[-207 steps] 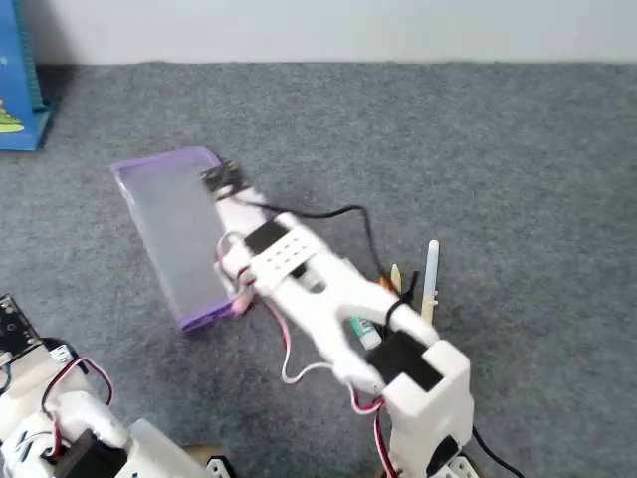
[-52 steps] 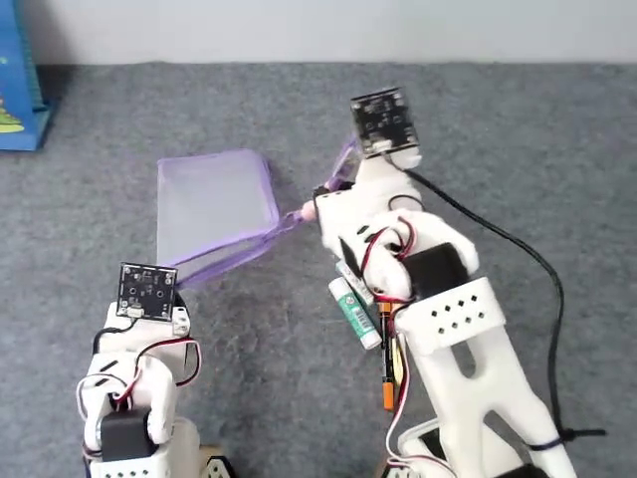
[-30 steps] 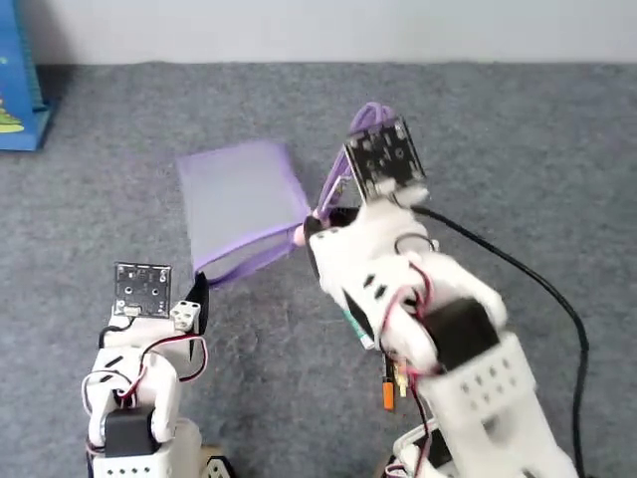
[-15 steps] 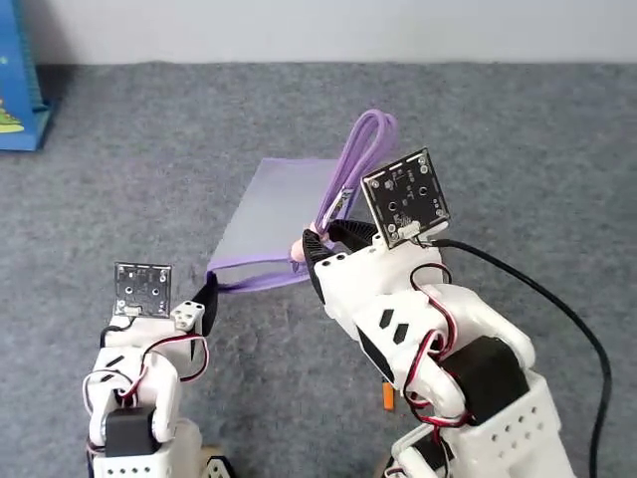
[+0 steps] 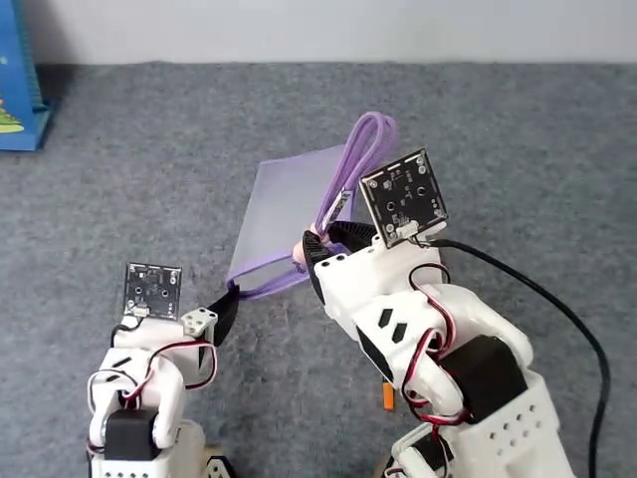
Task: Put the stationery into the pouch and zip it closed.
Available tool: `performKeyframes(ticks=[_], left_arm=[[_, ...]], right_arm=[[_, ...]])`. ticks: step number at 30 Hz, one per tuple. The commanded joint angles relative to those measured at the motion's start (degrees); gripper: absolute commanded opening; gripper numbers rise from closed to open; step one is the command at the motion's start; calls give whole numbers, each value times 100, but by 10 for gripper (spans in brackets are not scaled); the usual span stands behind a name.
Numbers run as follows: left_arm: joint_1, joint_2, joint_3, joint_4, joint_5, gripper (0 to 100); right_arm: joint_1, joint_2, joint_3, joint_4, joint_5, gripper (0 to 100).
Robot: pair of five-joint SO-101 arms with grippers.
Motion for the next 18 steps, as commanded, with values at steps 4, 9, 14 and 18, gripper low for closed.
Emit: performKeyframes(ticks=[4, 9, 14, 18], left_arm=[[53, -62, -444, 62, 220, 304], [53, -62, -479, 88, 237, 304], [88, -62, -954, 519, 387, 303], [97, -62, -919, 413, 686, 303]], right_arm=[[-48, -92, -35, -145, 35, 8], [-48, -92, -35, -145, 35, 8], [-48, -92, -35, -145, 35, 8], [-48, -92, -35, -145, 35, 8]])
